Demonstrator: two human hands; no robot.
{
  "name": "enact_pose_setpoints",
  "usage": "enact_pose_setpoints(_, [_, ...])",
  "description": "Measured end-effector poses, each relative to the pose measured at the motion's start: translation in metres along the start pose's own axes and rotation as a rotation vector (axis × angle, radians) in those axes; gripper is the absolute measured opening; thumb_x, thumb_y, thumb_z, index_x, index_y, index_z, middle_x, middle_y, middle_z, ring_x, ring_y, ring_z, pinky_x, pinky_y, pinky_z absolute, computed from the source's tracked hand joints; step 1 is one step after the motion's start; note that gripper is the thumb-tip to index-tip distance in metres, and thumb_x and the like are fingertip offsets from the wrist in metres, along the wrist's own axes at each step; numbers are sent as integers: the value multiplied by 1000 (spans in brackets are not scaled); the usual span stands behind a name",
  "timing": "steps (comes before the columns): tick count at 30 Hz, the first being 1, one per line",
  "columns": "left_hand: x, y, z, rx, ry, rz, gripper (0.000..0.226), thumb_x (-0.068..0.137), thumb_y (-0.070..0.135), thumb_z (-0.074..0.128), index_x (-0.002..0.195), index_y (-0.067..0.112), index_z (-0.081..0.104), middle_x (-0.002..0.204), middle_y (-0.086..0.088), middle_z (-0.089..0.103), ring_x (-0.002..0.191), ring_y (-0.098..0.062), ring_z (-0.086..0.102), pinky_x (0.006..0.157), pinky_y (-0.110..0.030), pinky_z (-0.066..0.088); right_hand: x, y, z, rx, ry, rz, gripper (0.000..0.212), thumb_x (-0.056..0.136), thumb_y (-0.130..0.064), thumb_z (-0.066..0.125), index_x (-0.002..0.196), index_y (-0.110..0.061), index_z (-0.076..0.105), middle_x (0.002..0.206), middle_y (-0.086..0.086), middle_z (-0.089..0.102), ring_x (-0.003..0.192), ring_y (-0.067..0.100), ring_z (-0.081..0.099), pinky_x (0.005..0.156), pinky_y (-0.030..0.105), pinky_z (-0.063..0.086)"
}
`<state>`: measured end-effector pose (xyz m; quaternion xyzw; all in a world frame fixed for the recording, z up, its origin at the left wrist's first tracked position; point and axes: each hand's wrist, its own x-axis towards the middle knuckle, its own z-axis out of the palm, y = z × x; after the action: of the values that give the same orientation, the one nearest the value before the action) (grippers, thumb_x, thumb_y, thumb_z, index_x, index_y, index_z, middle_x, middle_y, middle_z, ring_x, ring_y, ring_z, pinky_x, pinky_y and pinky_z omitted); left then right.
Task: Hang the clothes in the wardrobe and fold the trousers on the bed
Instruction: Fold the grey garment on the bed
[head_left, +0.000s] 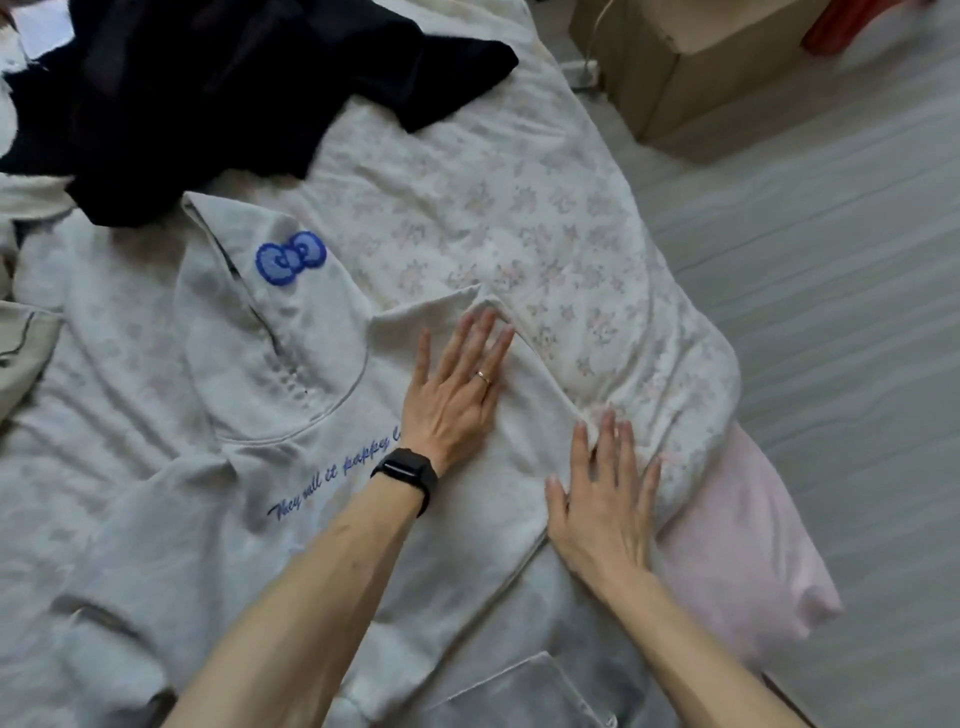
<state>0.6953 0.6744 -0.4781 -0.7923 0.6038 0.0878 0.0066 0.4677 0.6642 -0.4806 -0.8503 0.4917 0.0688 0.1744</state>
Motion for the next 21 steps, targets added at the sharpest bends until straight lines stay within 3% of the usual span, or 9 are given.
enact_pose_setpoints(4, [-97,24,21,-98,-40,-96,61,103,42,34,160,24,23,168,2,14,154,-17,14,120,-55,17,-2,-19,-7,-2,-42,-349,72,92,-56,41,157,-25,33,167,15,13,155,34,12,120,61,7])
enact_pose_setpoints(6, [-144,27,28,-106,-67,-186,59,101,42,35,157,23,32,165,1,24,153,-19,22,118,-56,21,-1,-17,-5,-83,-101,-381,72,91,-55,46,154,-23,40,165,16,17,152,37,18,118,64,16])
enact_pose_setpoints(9, [-221,23,29,-94,-132,-352,59,99,42,36,155,22,33,164,0,27,150,-19,27,117,-56,20,-4,-28,-9,-97,-200,-423,73,89,-53,54,155,-27,38,166,17,16,153,39,14,116,67,22])
enact_pose_setpoints(13, [-334,19,29,-45,-263,-457,59,96,36,37,154,25,37,163,0,29,145,-24,39,111,-60,33,-34,-64,-3,-185,-318,-682,75,82,-49,65,152,-35,42,167,16,16,152,46,13,104,75,29])
enact_pose_setpoints(16, [-379,13,21,-71,-317,-596,65,89,33,50,153,35,39,161,0,33,145,-25,40,112,-56,26,-63,-100,3,-281,-371,-785,73,75,-34,77,144,-34,54,165,16,23,149,49,19,96,80,31])
enact_pose_setpoints(18, [-399,5,14,-127,-275,-678,69,84,32,56,151,38,42,159,-1,38,146,-24,39,114,-52,22,-82,-137,7,-312,-424,-848,75,67,-26,81,138,-30,60,161,17,31,147,46,29,94,79,35])
enact_pose_setpoints(21, [-417,-9,7,-253,25,-1002,54,88,36,47,140,27,56,149,-4,50,135,-24,47,110,-47,35,-103,-201,12,-201,-425,-903,68,76,-24,76,141,-19,58,161,18,31,147,42,32,109,64,37])
